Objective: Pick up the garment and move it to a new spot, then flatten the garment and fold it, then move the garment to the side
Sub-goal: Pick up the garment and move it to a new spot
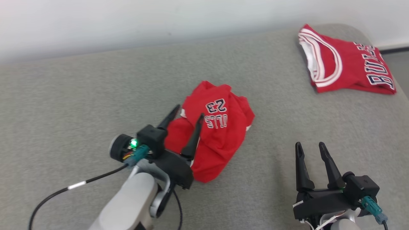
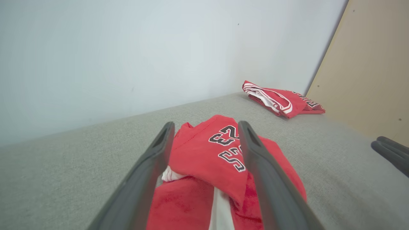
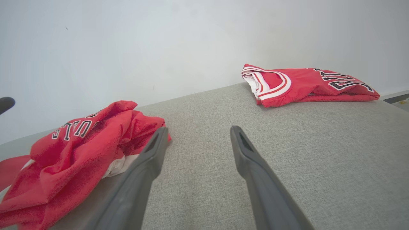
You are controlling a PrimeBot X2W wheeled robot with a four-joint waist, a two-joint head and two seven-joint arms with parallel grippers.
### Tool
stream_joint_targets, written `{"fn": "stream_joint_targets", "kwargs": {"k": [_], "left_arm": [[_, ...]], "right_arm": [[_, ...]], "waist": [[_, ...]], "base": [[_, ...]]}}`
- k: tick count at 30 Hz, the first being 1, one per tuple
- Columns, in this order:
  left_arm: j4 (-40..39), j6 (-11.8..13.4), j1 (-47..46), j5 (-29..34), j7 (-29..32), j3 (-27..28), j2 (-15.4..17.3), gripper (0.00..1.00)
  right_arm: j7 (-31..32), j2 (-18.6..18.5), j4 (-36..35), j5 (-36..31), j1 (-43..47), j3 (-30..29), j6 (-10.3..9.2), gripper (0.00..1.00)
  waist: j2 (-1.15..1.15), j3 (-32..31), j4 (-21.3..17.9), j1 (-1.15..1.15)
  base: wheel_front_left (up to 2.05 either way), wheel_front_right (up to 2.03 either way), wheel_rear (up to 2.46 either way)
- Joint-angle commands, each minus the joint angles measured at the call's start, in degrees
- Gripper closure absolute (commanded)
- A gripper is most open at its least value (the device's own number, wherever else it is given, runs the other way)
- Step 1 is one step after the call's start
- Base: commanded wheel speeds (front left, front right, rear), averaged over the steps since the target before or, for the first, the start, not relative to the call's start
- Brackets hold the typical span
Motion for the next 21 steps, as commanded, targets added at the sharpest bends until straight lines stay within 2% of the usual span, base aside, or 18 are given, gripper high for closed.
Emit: {"fn": "stream_joint_targets", "kwargs": {"k": [1, 7, 14, 21], "left_arm": [[-1.37, 0.68, 1.33, 0.45, -0.34, 0.92, 1.14, 0.0], [-6.97, 2.9, 5.08, 2.12, -0.34, 5.97, 5.16, 0.0], [-14.76, 5.2, 12.93, 4.22, -0.36, 15.55, 9.67, 0.0], [-19.6, 6.18, 20.3, 6.06, -0.36, 22.93, 11.52, 0.0]], "right_arm": [[-0.24, 0.22, -0.15, -0.52, 0.79, -0.28, -0.15, 0.0], [-0.24, 0.23, -0.56, -0.96, 1.3, -1.18, -0.15, 0.0], [-0.25, 0.22, -0.39, -1.1, 2.31, -1.64, -0.15, 0.0], [-0.25, 0.22, -0.29, -1.43, 3.01, -1.72, -0.15, 0.0]], "waist": [[0.0, -2.26, 2.65, 0.0], [0.0, -3.98, 5.99, 0.0], [0.0, -5.98, 8.82, 0.0], [0.0, -7.26, 10.08, 0.0]], "base": [[0.0, 0.0, 0.0], [0.0, 0.0, 0.0], [0.0, 0.0, 0.0], [0.0, 0.0, 0.0]]}}
